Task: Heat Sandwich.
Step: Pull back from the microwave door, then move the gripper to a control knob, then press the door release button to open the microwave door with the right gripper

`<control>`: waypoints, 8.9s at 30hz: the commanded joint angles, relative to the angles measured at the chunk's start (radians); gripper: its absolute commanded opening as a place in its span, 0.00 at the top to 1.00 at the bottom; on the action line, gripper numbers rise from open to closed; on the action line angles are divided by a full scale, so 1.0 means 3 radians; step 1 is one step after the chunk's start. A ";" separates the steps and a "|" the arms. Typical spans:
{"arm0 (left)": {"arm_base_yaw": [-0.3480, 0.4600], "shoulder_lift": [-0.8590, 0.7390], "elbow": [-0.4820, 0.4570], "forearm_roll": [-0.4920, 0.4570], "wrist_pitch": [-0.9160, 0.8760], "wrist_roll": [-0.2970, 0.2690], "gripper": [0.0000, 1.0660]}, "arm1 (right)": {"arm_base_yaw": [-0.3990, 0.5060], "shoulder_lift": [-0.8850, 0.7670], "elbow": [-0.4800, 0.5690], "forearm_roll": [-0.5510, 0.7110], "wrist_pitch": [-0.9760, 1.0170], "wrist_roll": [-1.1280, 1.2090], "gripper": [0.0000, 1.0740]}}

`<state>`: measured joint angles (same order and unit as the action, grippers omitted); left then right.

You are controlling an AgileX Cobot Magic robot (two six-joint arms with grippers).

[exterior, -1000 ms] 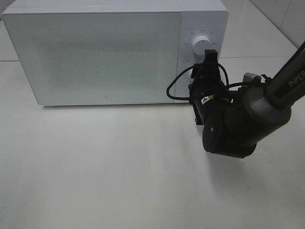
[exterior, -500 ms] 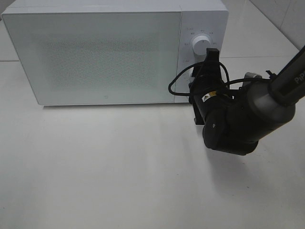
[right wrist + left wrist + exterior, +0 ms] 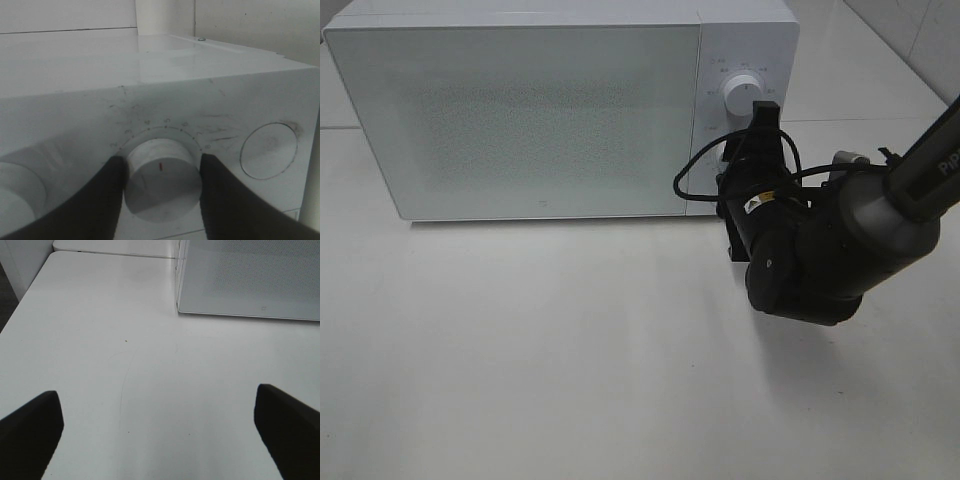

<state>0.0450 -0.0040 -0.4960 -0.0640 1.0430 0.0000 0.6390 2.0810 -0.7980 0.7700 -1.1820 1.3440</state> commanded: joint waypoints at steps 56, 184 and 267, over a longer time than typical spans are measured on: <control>0.0003 -0.0083 0.0010 -0.0013 -0.0040 0.0000 0.08 | -0.0263 -0.1417 0.0573 -0.1347 0.2690 -0.3220 0.29; 0.0003 -0.0067 0.0010 -0.0013 -0.0040 0.0000 0.08 | -0.1683 -0.2907 0.1473 -0.2233 0.1593 -0.4257 0.29; 0.0003 -0.0067 0.0010 -0.0013 -0.0040 0.0000 0.08 | 0.0077 -0.0660 0.0713 -0.0243 0.0880 0.0067 1.00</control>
<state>0.0450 -0.0040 -0.4960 -0.0640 1.0430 0.0000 0.6940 1.8570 -0.5460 0.7470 -0.9610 1.3570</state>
